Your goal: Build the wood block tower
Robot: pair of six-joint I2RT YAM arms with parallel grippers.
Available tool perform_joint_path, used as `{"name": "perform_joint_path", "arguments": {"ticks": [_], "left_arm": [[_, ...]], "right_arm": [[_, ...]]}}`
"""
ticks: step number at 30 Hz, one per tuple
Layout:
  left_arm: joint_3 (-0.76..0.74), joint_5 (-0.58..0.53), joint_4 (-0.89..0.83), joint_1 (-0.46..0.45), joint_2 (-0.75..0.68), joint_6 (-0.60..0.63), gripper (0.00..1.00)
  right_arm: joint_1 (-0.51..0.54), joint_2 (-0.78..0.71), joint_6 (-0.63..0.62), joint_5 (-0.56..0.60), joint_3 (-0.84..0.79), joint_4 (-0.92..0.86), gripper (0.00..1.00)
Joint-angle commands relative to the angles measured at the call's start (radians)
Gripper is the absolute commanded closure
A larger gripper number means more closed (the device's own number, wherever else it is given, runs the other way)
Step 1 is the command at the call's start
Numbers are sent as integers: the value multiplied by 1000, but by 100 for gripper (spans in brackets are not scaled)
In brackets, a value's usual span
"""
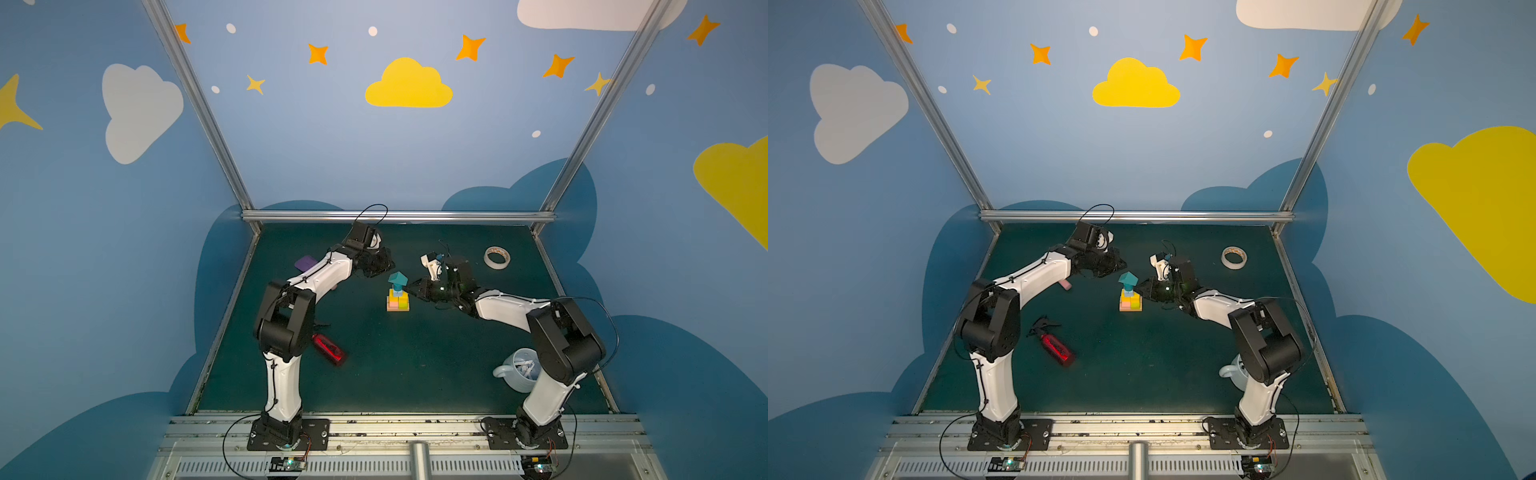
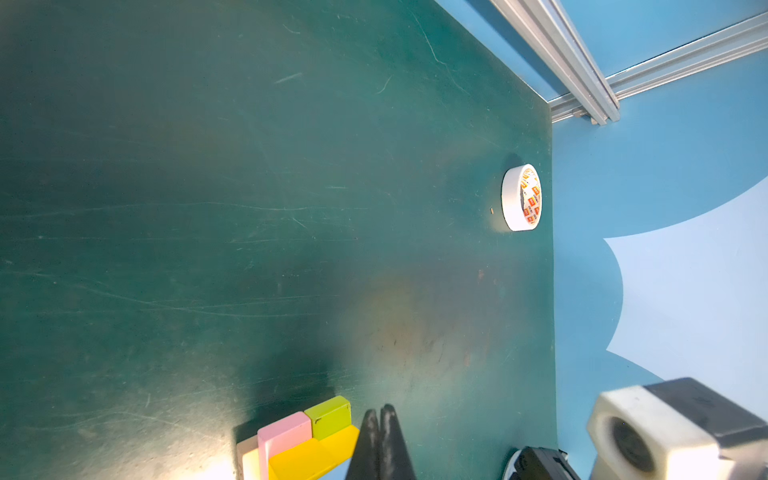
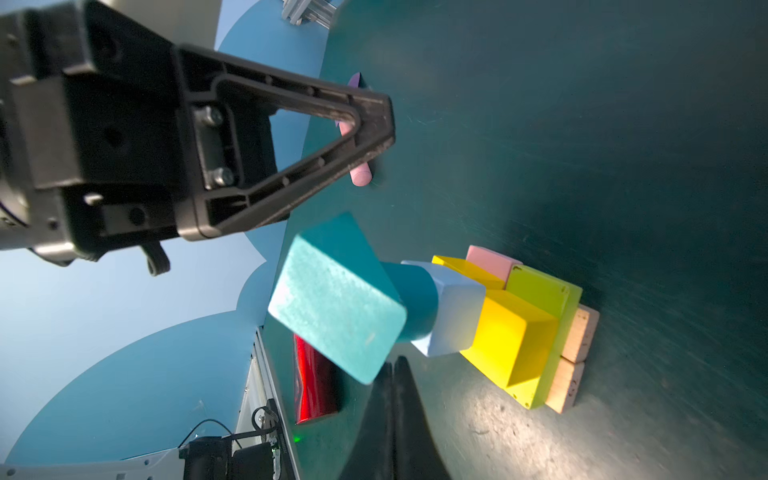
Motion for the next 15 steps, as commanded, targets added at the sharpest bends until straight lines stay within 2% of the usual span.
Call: {"name": "perform_joint_path", "arguments": {"ticks": [1, 15], "left_arm": [[-8, 3, 1, -2, -38, 17, 96], [-18, -9, -1, -3, -46, 12, 96]], "right_arm": [[-5, 14, 0, -7, 24, 15, 100], [-17, 11, 0, -3, 7, 14, 100]]}}
